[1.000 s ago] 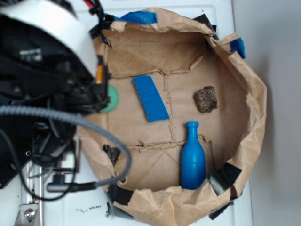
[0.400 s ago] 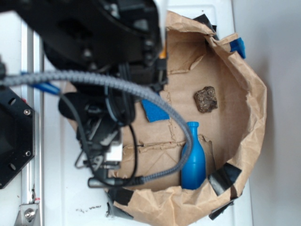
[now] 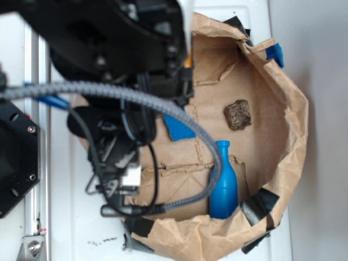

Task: Grab the green ball.

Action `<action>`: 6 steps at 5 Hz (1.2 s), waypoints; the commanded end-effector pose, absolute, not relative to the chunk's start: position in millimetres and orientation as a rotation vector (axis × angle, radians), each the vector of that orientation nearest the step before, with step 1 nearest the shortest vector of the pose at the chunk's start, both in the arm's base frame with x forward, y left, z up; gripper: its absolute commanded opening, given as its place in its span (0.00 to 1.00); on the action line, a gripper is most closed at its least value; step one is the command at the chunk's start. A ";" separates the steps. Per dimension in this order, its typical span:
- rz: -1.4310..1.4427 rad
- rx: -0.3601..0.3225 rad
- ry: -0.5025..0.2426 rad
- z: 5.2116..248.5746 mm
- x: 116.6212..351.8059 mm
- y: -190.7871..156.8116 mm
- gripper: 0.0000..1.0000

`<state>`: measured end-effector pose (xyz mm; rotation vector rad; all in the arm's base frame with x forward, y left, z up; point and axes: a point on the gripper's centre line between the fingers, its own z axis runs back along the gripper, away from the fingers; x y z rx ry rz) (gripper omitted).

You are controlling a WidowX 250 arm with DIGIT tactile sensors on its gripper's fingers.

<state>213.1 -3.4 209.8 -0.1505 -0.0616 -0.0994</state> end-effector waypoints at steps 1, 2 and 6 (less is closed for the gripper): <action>-0.054 -0.091 -0.071 183.8 235.9 11.5 1.00; -0.039 -0.080 -0.053 160.1 246.6 25.0 1.00; -0.095 0.041 0.063 66.8 224.2 35.4 1.00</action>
